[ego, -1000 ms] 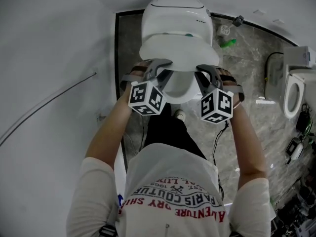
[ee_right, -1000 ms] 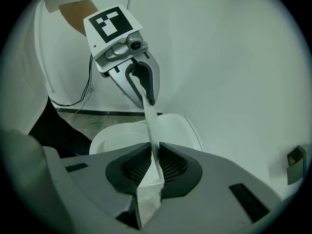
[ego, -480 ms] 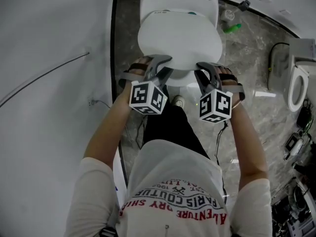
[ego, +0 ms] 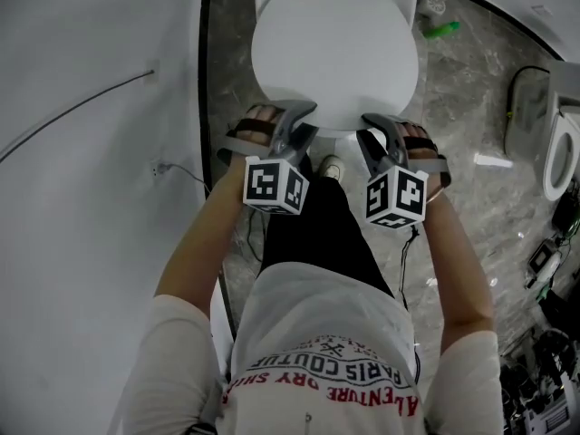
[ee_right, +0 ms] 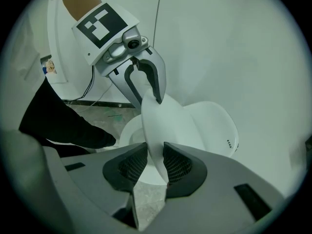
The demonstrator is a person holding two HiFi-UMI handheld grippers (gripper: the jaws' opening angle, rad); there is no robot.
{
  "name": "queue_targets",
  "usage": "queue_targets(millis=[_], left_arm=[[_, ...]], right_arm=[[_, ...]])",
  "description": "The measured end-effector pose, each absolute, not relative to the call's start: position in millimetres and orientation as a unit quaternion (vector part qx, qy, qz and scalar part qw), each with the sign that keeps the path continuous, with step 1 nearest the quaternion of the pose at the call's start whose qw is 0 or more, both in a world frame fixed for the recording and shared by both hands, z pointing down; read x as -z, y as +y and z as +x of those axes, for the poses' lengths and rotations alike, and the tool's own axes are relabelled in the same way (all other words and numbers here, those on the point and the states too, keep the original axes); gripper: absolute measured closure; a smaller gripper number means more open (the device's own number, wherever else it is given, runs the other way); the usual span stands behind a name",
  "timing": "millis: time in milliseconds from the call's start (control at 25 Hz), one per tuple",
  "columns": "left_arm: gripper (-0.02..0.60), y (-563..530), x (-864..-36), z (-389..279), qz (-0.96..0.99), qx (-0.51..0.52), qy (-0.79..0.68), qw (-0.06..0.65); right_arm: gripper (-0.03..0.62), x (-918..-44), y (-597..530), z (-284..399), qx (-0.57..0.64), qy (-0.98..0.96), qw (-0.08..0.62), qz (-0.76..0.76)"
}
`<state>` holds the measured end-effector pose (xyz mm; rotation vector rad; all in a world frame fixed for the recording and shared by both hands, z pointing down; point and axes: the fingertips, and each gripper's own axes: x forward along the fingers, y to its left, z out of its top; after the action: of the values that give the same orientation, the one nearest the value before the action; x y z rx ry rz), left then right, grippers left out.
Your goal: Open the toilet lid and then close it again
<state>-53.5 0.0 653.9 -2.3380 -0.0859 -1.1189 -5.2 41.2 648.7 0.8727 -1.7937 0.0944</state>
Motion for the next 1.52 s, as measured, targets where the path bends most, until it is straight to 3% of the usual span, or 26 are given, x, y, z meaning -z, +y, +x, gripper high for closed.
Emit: queue_targets(millis=[360,1520], left_arm=[[0.405,31,-715,-72,-0.864,0.44,-0.049,0.24],[0.387,62,-863,-87,-0.862,0.478,-0.04,0.164]], right_arm=[[0.511,-711,69,-25,-0.037,-0.754,0.554,0.351],[0.502,-861,94,-42,-0.137,-0.757,0.536,0.348]])
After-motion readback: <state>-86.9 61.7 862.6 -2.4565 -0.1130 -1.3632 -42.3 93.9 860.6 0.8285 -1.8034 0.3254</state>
